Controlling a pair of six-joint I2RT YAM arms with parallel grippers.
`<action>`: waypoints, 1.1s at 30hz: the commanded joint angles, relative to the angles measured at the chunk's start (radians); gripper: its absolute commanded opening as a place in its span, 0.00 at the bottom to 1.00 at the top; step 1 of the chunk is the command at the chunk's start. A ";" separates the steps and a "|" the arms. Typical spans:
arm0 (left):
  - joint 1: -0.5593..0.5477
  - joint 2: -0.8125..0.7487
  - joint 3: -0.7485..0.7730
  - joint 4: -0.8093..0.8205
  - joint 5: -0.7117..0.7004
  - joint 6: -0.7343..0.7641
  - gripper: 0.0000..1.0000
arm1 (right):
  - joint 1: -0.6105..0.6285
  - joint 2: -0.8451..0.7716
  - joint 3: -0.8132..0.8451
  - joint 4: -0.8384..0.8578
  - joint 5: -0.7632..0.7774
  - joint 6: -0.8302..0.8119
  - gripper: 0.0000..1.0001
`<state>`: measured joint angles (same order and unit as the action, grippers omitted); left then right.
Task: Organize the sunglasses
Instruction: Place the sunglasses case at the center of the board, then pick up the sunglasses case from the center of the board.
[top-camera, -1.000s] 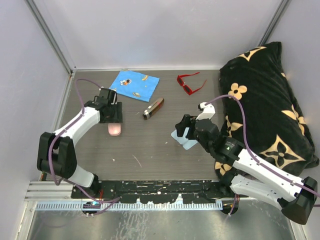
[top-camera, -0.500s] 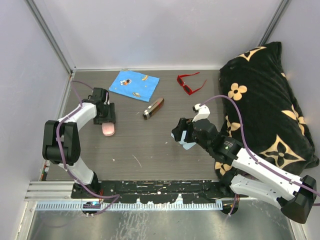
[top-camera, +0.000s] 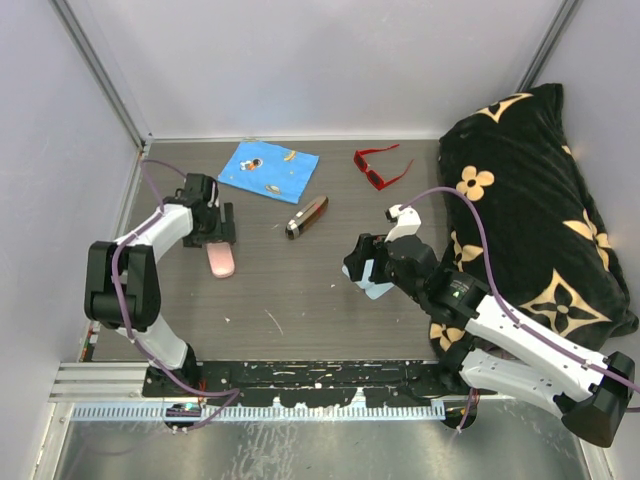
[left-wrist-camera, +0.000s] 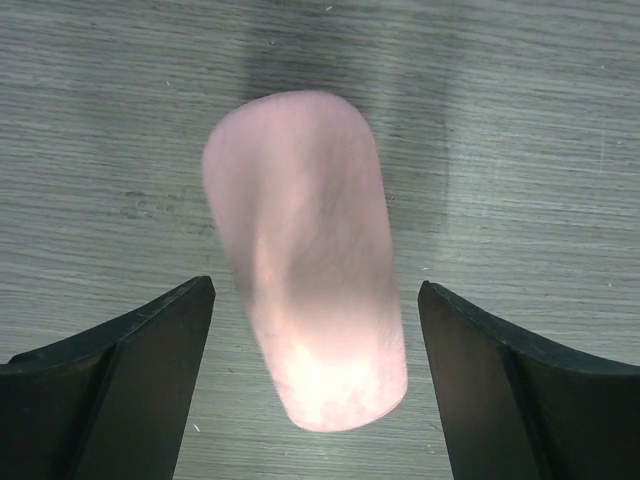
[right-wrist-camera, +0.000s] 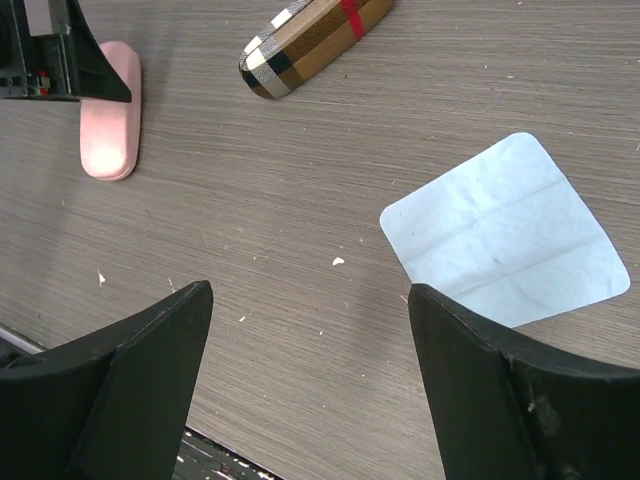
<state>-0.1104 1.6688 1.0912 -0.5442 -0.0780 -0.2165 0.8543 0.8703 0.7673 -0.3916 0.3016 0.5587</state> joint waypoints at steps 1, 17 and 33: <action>0.006 -0.092 0.056 -0.012 -0.006 -0.008 0.86 | 0.000 -0.021 0.057 0.010 0.035 -0.014 0.85; -0.319 -0.016 0.351 0.042 0.119 0.084 0.94 | 0.000 -0.079 0.013 0.007 0.191 0.083 0.85; -0.411 0.399 0.702 -0.049 0.179 0.157 0.95 | 0.000 -0.105 -0.018 -0.016 0.172 0.106 0.85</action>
<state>-0.5049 2.0415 1.7126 -0.5846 0.0746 -0.0875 0.8543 0.7887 0.7513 -0.4236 0.4595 0.6495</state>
